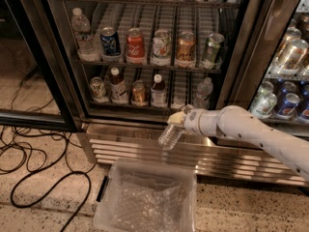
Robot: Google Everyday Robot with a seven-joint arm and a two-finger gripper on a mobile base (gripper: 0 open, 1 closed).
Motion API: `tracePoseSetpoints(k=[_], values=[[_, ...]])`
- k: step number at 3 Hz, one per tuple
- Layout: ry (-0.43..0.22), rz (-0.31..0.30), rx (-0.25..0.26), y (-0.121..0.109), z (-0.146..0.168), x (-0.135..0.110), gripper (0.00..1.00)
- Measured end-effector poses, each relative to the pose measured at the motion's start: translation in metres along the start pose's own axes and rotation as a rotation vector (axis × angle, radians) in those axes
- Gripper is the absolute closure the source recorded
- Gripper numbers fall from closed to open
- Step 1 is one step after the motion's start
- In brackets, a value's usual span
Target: Pick water bottle from bottom shelf of fridge
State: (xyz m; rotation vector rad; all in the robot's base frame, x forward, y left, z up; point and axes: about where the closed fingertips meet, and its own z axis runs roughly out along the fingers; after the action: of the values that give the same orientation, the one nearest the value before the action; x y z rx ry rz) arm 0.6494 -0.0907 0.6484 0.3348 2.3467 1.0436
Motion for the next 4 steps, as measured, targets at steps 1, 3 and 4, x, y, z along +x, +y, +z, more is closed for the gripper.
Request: tracePoseSetpoints(k=[1, 3, 4], values=[[0.047, -0.052, -0.032, 0.034, 0.01, 0.041, 1.0], [0.065, -0.074, -0.039, 0.033, 0.012, 0.054, 1.0], [0.065, -0.074, -0.039, 0.033, 0.012, 0.054, 1.0]])
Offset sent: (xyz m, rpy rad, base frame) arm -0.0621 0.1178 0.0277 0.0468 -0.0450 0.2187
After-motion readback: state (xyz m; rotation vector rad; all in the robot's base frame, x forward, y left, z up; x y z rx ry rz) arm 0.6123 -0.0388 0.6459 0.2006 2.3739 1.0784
